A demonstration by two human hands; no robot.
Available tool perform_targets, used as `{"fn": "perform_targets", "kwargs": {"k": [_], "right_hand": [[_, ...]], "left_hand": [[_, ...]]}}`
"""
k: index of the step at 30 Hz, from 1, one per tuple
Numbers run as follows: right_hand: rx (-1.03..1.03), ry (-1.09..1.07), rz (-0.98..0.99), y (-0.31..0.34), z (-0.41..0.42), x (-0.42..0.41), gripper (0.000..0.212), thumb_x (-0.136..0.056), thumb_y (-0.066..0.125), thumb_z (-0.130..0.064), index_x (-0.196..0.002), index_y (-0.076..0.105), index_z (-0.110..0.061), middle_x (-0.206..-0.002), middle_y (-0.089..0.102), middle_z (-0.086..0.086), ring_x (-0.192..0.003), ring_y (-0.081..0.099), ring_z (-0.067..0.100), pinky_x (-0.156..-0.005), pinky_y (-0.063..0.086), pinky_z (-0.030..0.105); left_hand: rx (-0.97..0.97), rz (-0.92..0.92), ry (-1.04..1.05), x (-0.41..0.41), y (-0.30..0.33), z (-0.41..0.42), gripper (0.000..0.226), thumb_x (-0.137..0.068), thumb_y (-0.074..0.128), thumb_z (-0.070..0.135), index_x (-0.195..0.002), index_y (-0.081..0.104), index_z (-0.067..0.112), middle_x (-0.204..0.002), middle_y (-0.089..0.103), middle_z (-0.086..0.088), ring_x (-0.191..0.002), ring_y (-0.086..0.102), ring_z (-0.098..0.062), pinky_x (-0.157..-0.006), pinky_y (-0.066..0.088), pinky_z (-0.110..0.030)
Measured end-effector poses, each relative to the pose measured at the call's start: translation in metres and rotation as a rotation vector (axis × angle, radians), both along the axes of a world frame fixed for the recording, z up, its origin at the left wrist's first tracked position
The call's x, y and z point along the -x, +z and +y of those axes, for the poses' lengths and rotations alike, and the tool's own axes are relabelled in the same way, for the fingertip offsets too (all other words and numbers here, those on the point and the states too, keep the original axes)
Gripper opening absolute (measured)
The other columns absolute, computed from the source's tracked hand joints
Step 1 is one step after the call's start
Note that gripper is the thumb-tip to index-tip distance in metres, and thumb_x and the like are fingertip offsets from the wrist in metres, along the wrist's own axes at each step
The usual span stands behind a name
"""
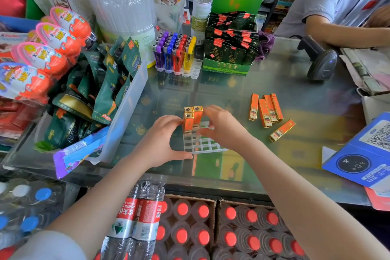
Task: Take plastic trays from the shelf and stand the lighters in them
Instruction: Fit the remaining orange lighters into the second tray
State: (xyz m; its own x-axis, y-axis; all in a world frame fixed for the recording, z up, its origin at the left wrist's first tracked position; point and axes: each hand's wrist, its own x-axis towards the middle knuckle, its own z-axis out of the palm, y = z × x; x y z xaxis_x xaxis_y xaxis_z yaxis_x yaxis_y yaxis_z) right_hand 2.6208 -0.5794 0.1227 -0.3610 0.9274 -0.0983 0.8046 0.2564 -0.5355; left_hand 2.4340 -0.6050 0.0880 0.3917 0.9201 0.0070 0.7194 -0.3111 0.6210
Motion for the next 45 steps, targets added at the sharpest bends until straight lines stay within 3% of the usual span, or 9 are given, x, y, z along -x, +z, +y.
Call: {"fn": "perform_targets", "kwargs": {"k": [3,7,17,21,25,28,32,39,45], "right_hand": [[-0.047,-0.301,0.212,0.003,0.001,-0.027,0.032,-0.087,0.058,-0.020,-0.118,0.055,-0.013,-0.108,0.058,-0.001,-0.076,0.052,0.013,-0.077,0.045,0.028],[-0.192,-0.653,0.059,-0.005,0.011,-0.062,0.021,-0.090,0.050,-0.015,-0.105,0.059,-0.004,-0.108,0.061,0.014,-0.097,0.054,0.027,-0.073,0.035,0.028],[-0.174,-0.692,-0.415,-0.023,0.032,-0.058,0.018,-0.092,0.050,-0.012,-0.102,0.050,0.002,-0.104,0.060,0.021,-0.095,0.059,0.038,-0.061,0.037,0.034],[-0.175,-0.493,-0.272,-0.027,0.037,-0.053,0.015,-0.089,0.048,-0.007,-0.095,0.059,0.001,-0.099,0.057,0.019,-0.089,0.055,0.036,-0.063,0.036,0.032],[-0.205,-0.381,0.068,-0.021,0.023,-0.047,0.017,-0.085,0.058,-0.012,-0.101,0.061,-0.007,-0.089,0.055,0.004,-0.074,0.050,0.020,-0.066,0.039,0.026],[-0.208,-0.317,0.293,-0.016,0.003,-0.042,0.016,-0.082,0.061,-0.006,-0.097,0.060,-0.010,-0.079,0.058,-0.002,-0.068,0.051,0.012,-0.063,0.041,0.018],[-0.151,-0.299,0.514,-0.017,-0.017,-0.035,0.025,-0.080,0.063,-0.001,-0.095,0.055,-0.019,-0.091,0.068,0.005,-0.074,0.058,0.011,-0.072,0.049,0.018],[-0.006,-0.341,0.658,-0.013,-0.034,-0.020,0.012,-0.078,0.069,-0.008,-0.085,0.059,-0.013,-0.078,0.072,0.001,-0.076,0.065,0.021,-0.077,0.053,0.034],[-0.054,-0.388,0.651,-0.016,-0.045,0.006,0.022,-0.078,0.070,-0.009,-0.075,0.056,-0.025,-0.070,0.068,-0.013,-0.067,0.061,0.004,-0.069,0.051,0.020]], "left_hand": [[0.007,0.009,0.004,-0.003,0.002,0.001,0.080,-0.059,0.077,0.050,-0.127,0.046,0.019,-0.130,0.043,0.006,-0.121,0.033,-0.007,-0.103,0.028,-0.026],[0.024,0.042,0.003,-0.012,0.004,0.005,0.083,-0.061,0.075,0.053,-0.130,0.042,0.021,-0.135,0.039,0.008,-0.125,0.029,-0.006,-0.101,0.023,-0.023],[0.003,0.076,0.010,-0.019,0.003,0.010,0.082,-0.062,0.074,0.053,-0.131,0.040,0.024,-0.135,0.038,0.009,-0.124,0.030,-0.007,-0.102,0.022,-0.025],[0.009,0.068,0.008,-0.018,0.002,0.010,0.083,-0.062,0.073,0.054,-0.132,0.039,0.024,-0.136,0.038,0.009,-0.125,0.030,-0.007,-0.104,0.023,-0.027],[0.021,0.062,-0.001,-0.016,0.001,0.010,0.084,-0.062,0.073,0.054,-0.132,0.039,0.023,-0.137,0.037,0.009,-0.126,0.030,-0.007,-0.108,0.024,-0.030],[0.015,0.025,-0.013,-0.013,0.000,0.007,0.082,-0.063,0.075,0.051,-0.132,0.040,0.022,-0.136,0.037,0.010,-0.122,0.026,0.001,-0.103,0.021,-0.020],[-0.018,0.019,-0.024,-0.009,-0.001,0.002,0.082,-0.063,0.073,0.052,-0.132,0.040,0.021,-0.134,0.038,0.010,-0.112,0.018,0.011,-0.099,0.015,-0.014],[-0.037,0.048,-0.002,-0.001,-0.001,-0.006,0.084,-0.061,0.072,0.055,-0.131,0.042,0.017,-0.133,0.041,0.005,-0.122,0.029,-0.005,-0.101,0.020,-0.019],[-0.027,0.023,0.021,0.003,-0.004,-0.012,0.084,-0.060,0.072,0.055,-0.129,0.044,0.016,-0.132,0.042,0.003,-0.123,0.033,-0.009,-0.104,0.026,-0.024]]}}
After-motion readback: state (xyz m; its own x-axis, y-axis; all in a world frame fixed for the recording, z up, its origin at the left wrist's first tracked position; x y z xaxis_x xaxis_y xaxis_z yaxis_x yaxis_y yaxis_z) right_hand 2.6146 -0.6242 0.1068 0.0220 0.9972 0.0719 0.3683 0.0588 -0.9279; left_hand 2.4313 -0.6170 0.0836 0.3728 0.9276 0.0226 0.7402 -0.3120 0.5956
